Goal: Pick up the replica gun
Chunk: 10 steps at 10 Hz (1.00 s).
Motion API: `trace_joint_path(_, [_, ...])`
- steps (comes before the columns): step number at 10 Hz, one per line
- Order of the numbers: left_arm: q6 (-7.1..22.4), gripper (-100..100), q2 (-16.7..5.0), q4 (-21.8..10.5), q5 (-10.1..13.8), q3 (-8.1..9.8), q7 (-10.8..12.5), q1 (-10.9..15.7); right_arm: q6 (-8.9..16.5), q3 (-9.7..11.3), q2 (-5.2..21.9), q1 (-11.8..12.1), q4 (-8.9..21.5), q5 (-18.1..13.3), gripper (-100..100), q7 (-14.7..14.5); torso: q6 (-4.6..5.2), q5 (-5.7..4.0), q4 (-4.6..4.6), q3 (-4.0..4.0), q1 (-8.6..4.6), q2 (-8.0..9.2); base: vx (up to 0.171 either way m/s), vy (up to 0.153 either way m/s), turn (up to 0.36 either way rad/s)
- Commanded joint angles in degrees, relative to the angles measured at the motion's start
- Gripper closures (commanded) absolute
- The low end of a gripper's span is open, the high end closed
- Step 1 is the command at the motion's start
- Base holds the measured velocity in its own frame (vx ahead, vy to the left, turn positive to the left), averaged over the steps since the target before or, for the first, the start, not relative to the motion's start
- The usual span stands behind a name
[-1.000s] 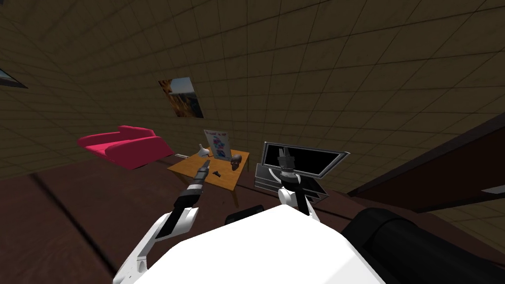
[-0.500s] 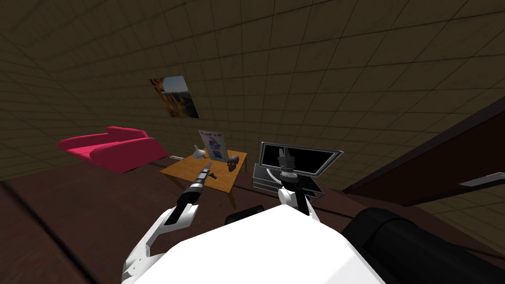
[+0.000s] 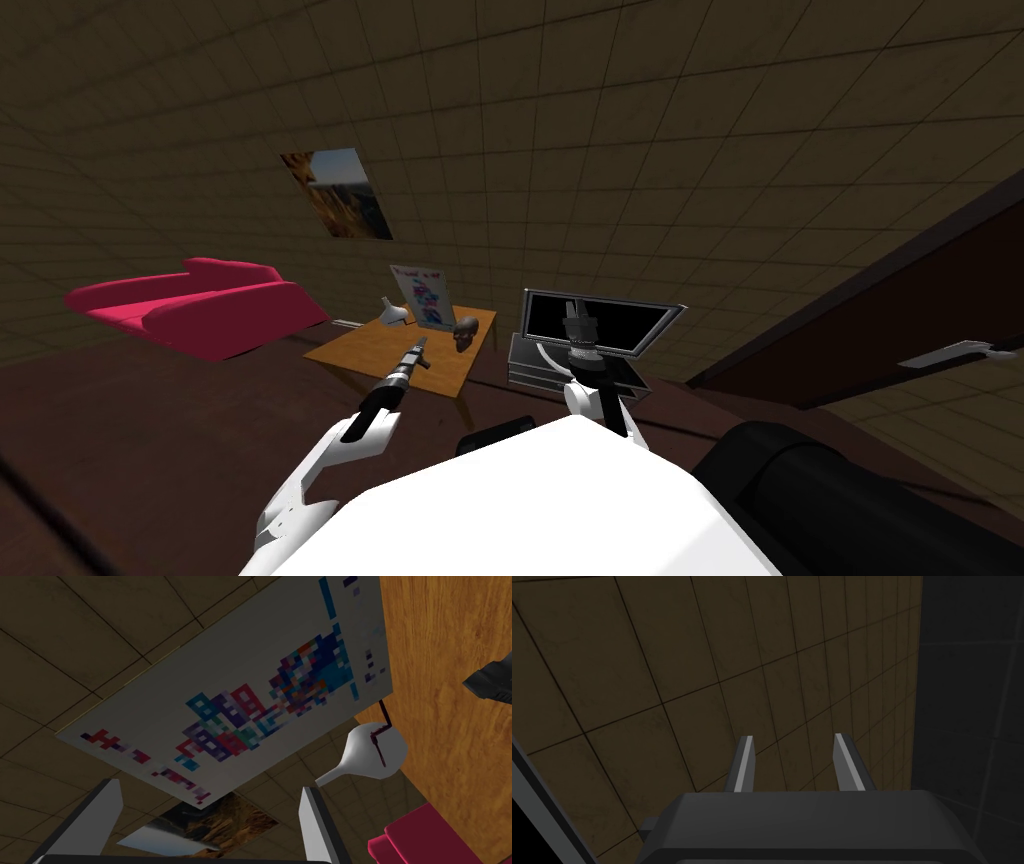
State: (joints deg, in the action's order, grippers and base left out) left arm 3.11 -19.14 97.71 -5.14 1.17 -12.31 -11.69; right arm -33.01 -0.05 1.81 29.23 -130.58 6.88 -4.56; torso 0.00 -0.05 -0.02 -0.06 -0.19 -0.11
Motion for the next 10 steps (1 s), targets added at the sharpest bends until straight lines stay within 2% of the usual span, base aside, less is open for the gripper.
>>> trace_joint_path(1, [0.7, -100, -0.7, -2.9, 0.3, 0.27, -0.8, 0.7, 0.0, 0.0, 0.0, 0.0, 0.0, 0.0, 0, 0.0, 0.00, 0.00, 0.00, 0.00, 0.00, 0.00, 0.026, -0.044, -0.030])
trace_joint_path(2, [0.7, -100, -0.7, -3.4, 0.3, 0.27, -0.8, 0.7, 0.0, 0.0, 0.0, 0.0, 0.0, 0.0, 0, 0.0, -0.04, 0.00, 0.00, 0.01, 0.05, 0.03, 0.007, -0.018, 0.017])
trace_joint_path(3, [3.2, -100, -1.5, -5.8, 0.8, 0.64, -2.2, 2.1, 0.0, 0.0, 0.0, 0.0, 0.0, 0.0, 0, 0.0, -0.03, 0.02, 0.01, 0.04, 0.13, 0.09, 0.032, -0.039, -0.063])
trace_joint_path(4, [3.2, -100, -1.5, -6.6, 0.8, 0.64, -2.2, 2.1, 0.0, 0.0, 0.0, 0.0, 0.0, 0.0, 0, 0.0, -0.01, 0.02, 0.00, 0.01, 0.08, 0.02, 0.028, -0.043, -0.043])
trace_joint_path(5, [5.1, -100, -2.4, -9.8, 1.3, 1.03, -3.7, 3.5, 0.0, 0.0, 0.0, 0.0, 0.0, 0.0, 0, 0.0, -0.03, 0.01, 0.00, 0.01, 0.06, 0.03, 0.038, -0.067, -0.080])
trace_joint_path(6, [5.7, -100, -2.4, -9.8, 1.3, 1.03, -3.7, 3.5, 0.0, 0.0, 0.0, 0.0, 0.0, 0.0, 0, 0.0, -0.02, 0.00, 0.00, 0.00, -0.01, 0.00, 0.041, -0.059, -0.024])
trace_joint_path(7, [7.5, -100, -3.3, -12.4, 1.8, 1.44, -5.1, 4.9, 0.0, 0.0, 0.0, 0.0, 0.0, 0.0, 0, 0.0, -0.03, -0.01, -0.01, -0.01, -0.01, -0.01, 0.049, -0.066, -0.068])
trace_joint_path(8, [8.2, -100, -3.3, -13.0, 1.8, 1.44, -5.1, 4.9, 0.0, 0.0, 0.0, 0.0, 0.0, 0.0, 0, 0.0, -0.01, -0.01, -0.01, -0.03, -0.02, -0.05, 0.036, -0.046, -0.028])
trace_joint_path(9, [9.6, -100, -4.2, -16.1, 2.4, 1.85, -6.5, 6.2, 0.0, 0.0, 0.0, 0.0, 0.0, 0.0, 0, 0.0, -0.03, 0.00, -0.01, -0.01, 0.03, -0.01, 0.054, -0.049, -0.063])
trace_joint_path(10, [10.7, -100, -4.2, -16.3, 2.4, 1.85, -6.5, 6.2, 0.0, 0.0, 0.0, 0.0, 0.0, 0.0, 0, 0.0, -0.01, 0.00, -0.01, -0.04, 0.03, -0.06, 0.061, -0.040, -0.035])
